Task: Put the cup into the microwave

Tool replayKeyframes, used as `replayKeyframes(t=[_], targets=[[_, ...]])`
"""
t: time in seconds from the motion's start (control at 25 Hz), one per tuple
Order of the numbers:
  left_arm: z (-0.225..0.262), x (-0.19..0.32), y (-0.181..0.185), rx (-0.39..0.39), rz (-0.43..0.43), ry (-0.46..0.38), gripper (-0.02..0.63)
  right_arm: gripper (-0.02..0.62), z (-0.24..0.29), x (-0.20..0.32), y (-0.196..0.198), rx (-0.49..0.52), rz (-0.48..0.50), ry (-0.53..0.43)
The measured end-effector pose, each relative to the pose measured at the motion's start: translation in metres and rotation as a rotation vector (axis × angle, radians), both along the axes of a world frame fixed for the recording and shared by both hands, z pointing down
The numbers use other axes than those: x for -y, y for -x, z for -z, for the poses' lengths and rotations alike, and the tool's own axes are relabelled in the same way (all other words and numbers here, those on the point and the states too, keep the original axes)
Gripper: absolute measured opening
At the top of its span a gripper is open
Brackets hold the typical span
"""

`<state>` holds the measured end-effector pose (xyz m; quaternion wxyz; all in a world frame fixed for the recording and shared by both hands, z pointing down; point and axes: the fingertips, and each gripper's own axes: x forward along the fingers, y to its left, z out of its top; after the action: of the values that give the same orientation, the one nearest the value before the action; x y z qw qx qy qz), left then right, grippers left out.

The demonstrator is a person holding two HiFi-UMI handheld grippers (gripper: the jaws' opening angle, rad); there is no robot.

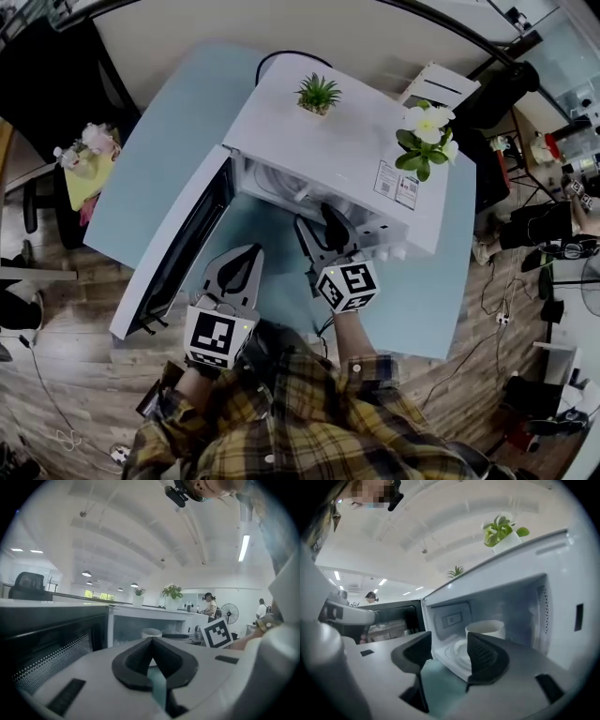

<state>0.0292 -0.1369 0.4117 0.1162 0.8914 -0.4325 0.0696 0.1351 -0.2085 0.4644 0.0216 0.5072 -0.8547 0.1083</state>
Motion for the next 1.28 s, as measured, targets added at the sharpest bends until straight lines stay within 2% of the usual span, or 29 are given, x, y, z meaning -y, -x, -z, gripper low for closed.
replayKeyframes(t=[0.24,0.32,0.6,0.72,0.92,1.04,1.28], targets=[[0.021,0.001,-0.004,-0.016,-0.004,-0.041,-0.009,0.236,0.038,-0.022,-0.006,-0.02,0.036,-0.065],[0.03,0.0,-0.007,-0.026,-0.01,-0.054,-0.009,0.204,0.055,-0.03,-0.008,-0.036,0.049,-0.098],[0.054,-0.008,-0.024,-0.069,-0.065,-0.076,-0.009,0.169,0.106,-0.058,-0.026,-0.062,0.053,-0.176],[0.061,-0.015,-0.032,-0.072,-0.094,-0.086,-0.009,0.16,0.118,-0.072,-0.038,-0.064,0.044,-0.186],[0.07,-0.027,-0.044,-0.065,-0.128,-0.101,-0.011,0.106,0.128,-0.099,-0.057,-0.083,0.032,-0.191],[0.068,-0.035,-0.049,-0.049,-0.136,-0.101,-0.009,0.05,0.13,-0.115,-0.071,-0.089,0.014,-0.191],[0.063,-0.049,-0.056,-0.033,-0.141,-0.092,-0.009,0.015,0.122,-0.137,-0.091,-0.092,-0.014,-0.161]])
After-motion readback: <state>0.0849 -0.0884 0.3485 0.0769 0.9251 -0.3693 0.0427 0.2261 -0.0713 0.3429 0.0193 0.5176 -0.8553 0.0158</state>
